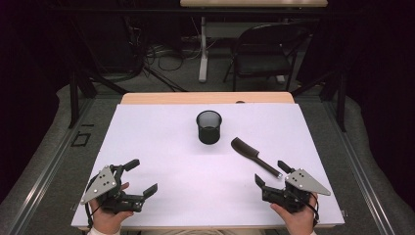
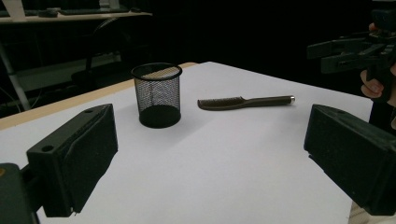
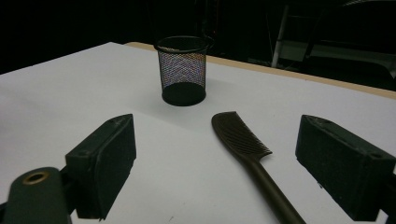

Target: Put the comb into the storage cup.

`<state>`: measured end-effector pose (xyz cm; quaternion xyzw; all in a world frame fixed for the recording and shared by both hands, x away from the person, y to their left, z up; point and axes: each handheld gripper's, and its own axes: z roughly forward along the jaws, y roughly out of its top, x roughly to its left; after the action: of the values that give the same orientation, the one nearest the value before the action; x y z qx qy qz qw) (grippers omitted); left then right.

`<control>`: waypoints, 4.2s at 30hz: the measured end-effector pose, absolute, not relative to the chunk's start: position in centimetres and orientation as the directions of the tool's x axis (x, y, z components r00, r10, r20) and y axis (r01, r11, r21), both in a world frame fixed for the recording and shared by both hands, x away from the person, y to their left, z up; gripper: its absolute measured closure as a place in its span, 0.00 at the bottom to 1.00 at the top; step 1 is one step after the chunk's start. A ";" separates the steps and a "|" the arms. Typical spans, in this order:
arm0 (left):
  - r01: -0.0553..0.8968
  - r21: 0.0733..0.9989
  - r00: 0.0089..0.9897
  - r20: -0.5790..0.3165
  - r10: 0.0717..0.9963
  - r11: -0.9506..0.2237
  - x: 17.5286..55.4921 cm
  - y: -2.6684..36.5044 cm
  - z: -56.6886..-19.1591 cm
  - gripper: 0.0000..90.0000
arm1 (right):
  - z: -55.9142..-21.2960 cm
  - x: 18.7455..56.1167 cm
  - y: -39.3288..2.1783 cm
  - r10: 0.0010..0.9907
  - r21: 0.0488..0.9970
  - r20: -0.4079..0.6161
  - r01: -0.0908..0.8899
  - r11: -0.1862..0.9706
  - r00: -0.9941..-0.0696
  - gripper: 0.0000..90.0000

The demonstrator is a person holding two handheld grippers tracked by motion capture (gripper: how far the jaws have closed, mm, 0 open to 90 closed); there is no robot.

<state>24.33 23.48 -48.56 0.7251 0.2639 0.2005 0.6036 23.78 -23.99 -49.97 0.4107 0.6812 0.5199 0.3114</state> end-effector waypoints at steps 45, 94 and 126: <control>0.238 0.962 0.788 -0.109 0.606 -0.136 24.9 23.4 -49.9 0.03 | -51.2 25.6 -25.0 0.892 0.903 0.027 0.394 0.172 -0.450 0.16; 0.262 0.954 0.785 -0.125 0.607 -0.143 25.0 23.0 -50.3 0.04 | -47.9 29.9 -25.6 0.863 0.844 0.091 0.498 0.198 -0.497 0.24; 0.272 0.950 0.785 -0.127 0.606 -0.153 25.1 23.0 -50.5 0.04 | -46.8 32.9 -25.1 0.842 0.710 0.035 0.606 0.359 -0.539 0.24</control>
<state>25.14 23.03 -50.51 0.7456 0.2945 0.1438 0.5803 32.91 -25.15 -46.82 0.4489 0.8065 0.3450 0.1705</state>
